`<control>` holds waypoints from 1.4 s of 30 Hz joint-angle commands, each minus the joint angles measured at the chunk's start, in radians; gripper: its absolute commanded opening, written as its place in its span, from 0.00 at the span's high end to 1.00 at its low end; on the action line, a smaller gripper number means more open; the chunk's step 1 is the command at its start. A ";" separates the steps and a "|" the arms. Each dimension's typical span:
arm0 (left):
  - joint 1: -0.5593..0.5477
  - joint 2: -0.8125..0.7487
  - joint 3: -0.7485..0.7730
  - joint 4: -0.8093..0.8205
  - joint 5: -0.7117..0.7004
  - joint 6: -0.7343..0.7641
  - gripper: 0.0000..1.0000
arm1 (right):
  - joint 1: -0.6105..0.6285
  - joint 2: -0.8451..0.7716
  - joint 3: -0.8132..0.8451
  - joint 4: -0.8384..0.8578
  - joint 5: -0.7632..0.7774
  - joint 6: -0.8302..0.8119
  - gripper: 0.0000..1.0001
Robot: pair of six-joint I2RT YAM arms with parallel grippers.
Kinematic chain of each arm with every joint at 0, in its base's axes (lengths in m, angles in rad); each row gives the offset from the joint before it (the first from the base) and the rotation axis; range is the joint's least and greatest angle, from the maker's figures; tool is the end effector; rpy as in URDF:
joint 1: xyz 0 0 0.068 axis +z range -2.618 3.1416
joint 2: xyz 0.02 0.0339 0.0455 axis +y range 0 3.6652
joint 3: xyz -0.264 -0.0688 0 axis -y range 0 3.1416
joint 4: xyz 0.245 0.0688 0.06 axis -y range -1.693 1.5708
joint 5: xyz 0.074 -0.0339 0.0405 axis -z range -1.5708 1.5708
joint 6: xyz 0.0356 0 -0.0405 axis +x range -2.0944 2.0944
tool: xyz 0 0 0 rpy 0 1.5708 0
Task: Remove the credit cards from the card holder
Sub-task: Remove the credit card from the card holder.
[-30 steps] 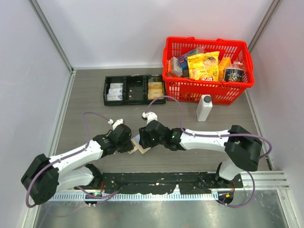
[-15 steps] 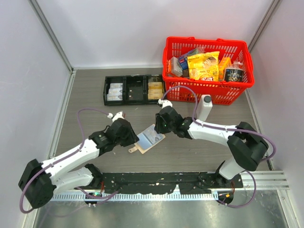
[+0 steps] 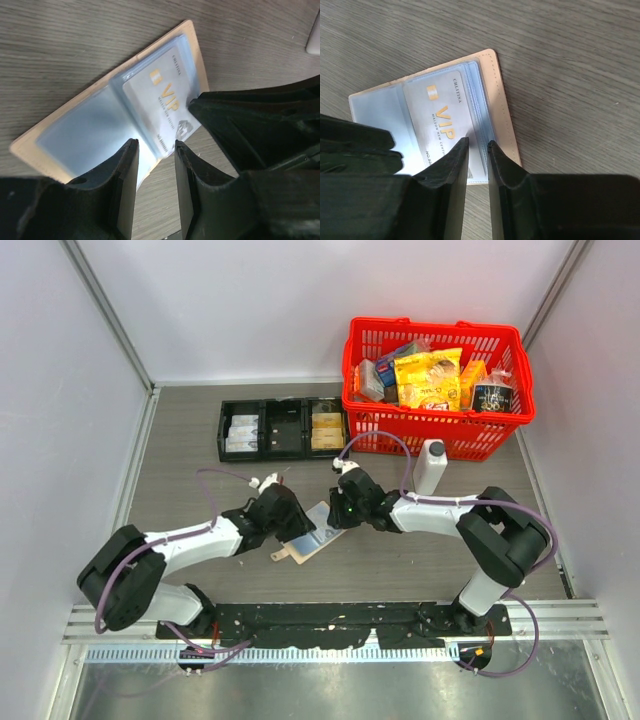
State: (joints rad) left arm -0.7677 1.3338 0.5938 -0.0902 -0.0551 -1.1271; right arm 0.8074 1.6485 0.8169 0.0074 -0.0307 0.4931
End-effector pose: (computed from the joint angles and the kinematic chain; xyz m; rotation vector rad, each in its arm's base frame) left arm 0.1836 -0.1745 0.1684 -0.4847 2.5149 -0.7660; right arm 0.2234 0.2351 0.1556 -0.4052 2.4612 0.6219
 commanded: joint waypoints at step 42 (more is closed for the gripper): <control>0.033 -0.025 -0.322 0.756 0.001 -0.234 0.79 | -0.005 0.008 -0.104 0.063 -0.083 0.180 0.81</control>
State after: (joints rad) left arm -0.7372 1.3659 0.2790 0.5350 -0.0513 -1.3361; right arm 0.7918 1.6470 0.7433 0.1287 -0.1017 0.6552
